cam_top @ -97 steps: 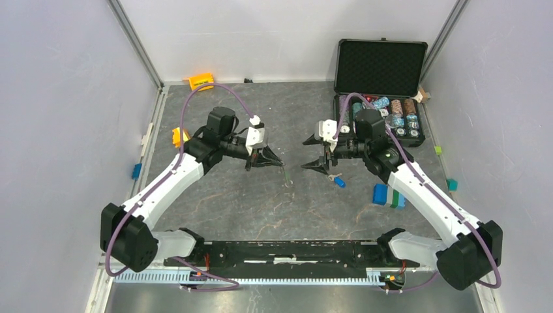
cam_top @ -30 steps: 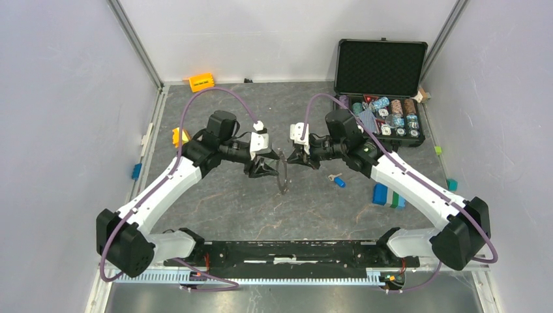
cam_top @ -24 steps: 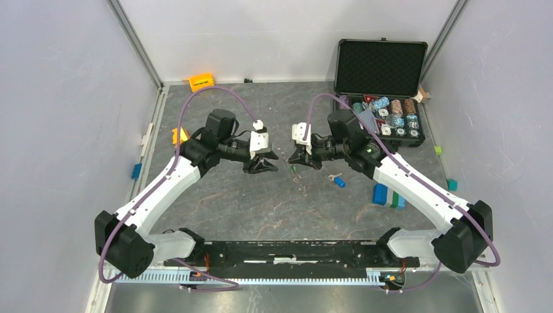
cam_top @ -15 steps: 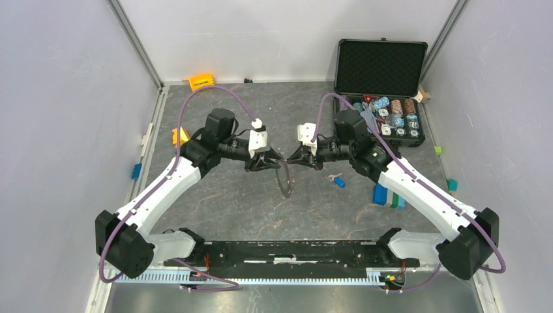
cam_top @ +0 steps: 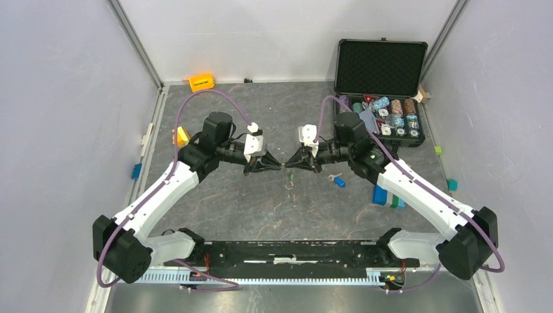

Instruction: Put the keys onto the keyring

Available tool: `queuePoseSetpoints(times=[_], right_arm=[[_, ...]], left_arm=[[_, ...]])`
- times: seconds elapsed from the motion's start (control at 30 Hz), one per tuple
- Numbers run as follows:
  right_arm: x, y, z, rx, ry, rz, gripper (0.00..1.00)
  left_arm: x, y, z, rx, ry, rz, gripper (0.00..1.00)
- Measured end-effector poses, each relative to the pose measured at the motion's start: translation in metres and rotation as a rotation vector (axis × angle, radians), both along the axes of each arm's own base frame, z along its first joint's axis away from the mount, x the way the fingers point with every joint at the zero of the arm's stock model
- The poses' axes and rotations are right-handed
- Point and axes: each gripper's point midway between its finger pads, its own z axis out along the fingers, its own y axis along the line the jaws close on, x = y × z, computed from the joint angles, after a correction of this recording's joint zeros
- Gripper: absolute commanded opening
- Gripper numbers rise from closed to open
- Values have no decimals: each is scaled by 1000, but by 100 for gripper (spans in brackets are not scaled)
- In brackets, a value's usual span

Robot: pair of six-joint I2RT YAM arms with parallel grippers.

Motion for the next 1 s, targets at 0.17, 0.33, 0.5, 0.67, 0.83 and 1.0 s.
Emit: queuePoseSetpoints(times=[0.17,0.33,0.5,0.67,0.83,1.0], right_arm=[[0,0,-2,-2,4,1,0],[0,1,-4,-6,11,0,0],[1,1,-3,-5,10,-1,0],[2,0,-4,-9,9,-9,0],[4,0,-8,-18,13,-19,0],[6,-2,-10,-25,19,-29,4]], left_arm=[[-1,0,0,0,20,3,15],[-3,-1,2,-7,43,-3,13],[-2,-2,4,-8,57,1,11],[1,-4,3,-6,79,5,8],[2,-6,-1,0,117,13,2],[4,-8,-2,-1,146,17,2]])
